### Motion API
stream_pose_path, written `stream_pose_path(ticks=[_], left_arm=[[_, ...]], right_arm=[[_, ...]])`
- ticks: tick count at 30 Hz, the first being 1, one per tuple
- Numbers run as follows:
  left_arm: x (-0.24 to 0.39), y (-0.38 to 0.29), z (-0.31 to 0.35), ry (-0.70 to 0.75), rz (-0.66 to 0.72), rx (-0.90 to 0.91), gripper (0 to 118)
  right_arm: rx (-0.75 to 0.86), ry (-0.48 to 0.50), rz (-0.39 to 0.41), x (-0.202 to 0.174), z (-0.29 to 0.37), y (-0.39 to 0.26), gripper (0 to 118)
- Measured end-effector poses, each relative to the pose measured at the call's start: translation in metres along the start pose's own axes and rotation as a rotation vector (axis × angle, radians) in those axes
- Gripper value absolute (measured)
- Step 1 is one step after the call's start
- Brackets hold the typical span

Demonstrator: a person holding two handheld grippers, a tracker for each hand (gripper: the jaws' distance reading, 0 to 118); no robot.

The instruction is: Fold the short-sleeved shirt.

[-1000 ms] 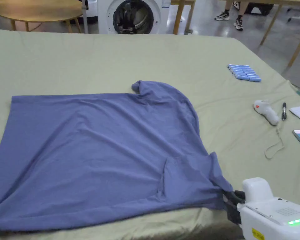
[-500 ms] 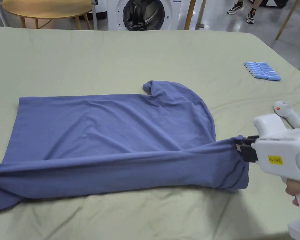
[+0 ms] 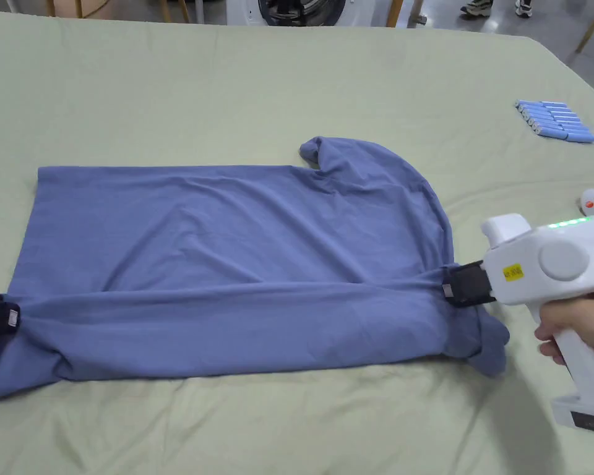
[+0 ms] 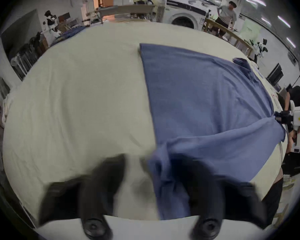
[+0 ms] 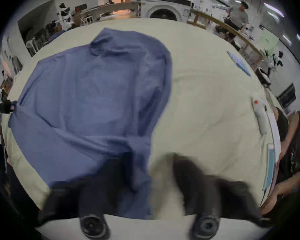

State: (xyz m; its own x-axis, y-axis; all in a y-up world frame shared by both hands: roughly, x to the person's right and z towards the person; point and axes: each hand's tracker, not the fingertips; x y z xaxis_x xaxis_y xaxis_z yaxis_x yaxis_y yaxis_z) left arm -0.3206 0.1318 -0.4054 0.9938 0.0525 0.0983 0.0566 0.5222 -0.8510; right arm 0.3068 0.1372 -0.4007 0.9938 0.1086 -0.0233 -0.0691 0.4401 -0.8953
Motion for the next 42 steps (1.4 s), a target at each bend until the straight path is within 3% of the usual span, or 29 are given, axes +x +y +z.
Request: stream_pose_path(ticks=[1,3,6,7,8,10,11,12,13,14,15,17,21,27,29,30,37,38,40,42], left_arm=[[-0.001,-0.006,0.012,-0.015,-0.011,0.037,107],[0.002,-0.017,0.046,-0.006,-0.022,0.125,107],[0.017,-0.045,0.102,0.112,-0.018,0.343,104],[0.025,-0.060,0.119,0.084,-0.010,0.435,96],[0.032,-0.074,0.132,0.036,-0.007,0.491,87],[0.052,-0.102,0.144,0.015,0.019,0.523,65],[0.063,-0.118,0.144,0.030,0.014,0.543,59],[0.074,-0.134,0.142,0.049,0.005,0.540,59],[0.084,-0.147,0.138,0.064,0.001,0.535,26],[0.090,-0.160,0.134,0.071,0.015,0.537,4],[0.094,-0.173,0.132,0.062,0.059,0.538,0],[0.092,-0.190,0.122,-0.014,0.119,0.462,0],[0.085,-0.203,0.107,-0.038,0.088,0.399,0],[0.051,-0.156,0.088,-0.021,0.135,0.379,0],[0.040,-0.138,0.072,-0.017,0.136,0.381,97],[0.040,-0.128,0.067,-0.023,0.129,0.357,118],[0.046,-0.096,0.029,0.045,0.148,0.268,114],[0.043,-0.095,0.020,0.038,0.164,0.243,109],[0.044,-0.093,0.004,0.014,0.177,0.168,88],[0.049,-0.097,-0.001,0.121,0.135,0.173,86]], right_arm=[[0.054,-0.001,-0.025,0.006,0.012,-0.008,107],[0.192,0.050,-0.107,0.015,0.047,-0.025,107],[0.444,-0.091,-0.129,0.005,0.104,-0.060,106],[0.523,-0.089,-0.133,-0.005,0.122,-0.077,103],[0.566,-0.038,-0.139,-0.014,0.134,-0.092,95],[0.558,0.123,-0.143,-0.039,0.149,-0.119,70],[0.562,0.169,-0.140,-0.055,0.152,-0.132,62],[0.573,0.148,-0.130,-0.069,0.151,-0.145,62],[0.579,0.106,-0.116,-0.087,0.149,-0.158,9],[0.590,0.102,-0.123,-0.103,0.148,-0.172,0],[0.582,0.099,-0.106,-0.111,0.146,-0.182,0],[0.529,0.225,-0.085,-0.126,0.139,-0.195,0],[0.462,0.210,-0.022,-0.140,0.129,-0.211,0],[0.432,0.202,-0.067,-0.131,0.126,-0.215,0],[0.426,0.195,-0.062,-0.130,0.125,-0.212,0],[0.424,0.194,-0.060,-0.130,0.125,-0.211,0],[0.426,0.205,-0.048,-0.144,0.129,-0.196,0],[0.426,0.205,-0.046,-0.145,0.128,-0.194,0],[0.422,0.203,-0.047,-0.144,0.125,-0.193,0],[0.425,0.198,-0.053,-0.143,0.124,-0.190,0]])
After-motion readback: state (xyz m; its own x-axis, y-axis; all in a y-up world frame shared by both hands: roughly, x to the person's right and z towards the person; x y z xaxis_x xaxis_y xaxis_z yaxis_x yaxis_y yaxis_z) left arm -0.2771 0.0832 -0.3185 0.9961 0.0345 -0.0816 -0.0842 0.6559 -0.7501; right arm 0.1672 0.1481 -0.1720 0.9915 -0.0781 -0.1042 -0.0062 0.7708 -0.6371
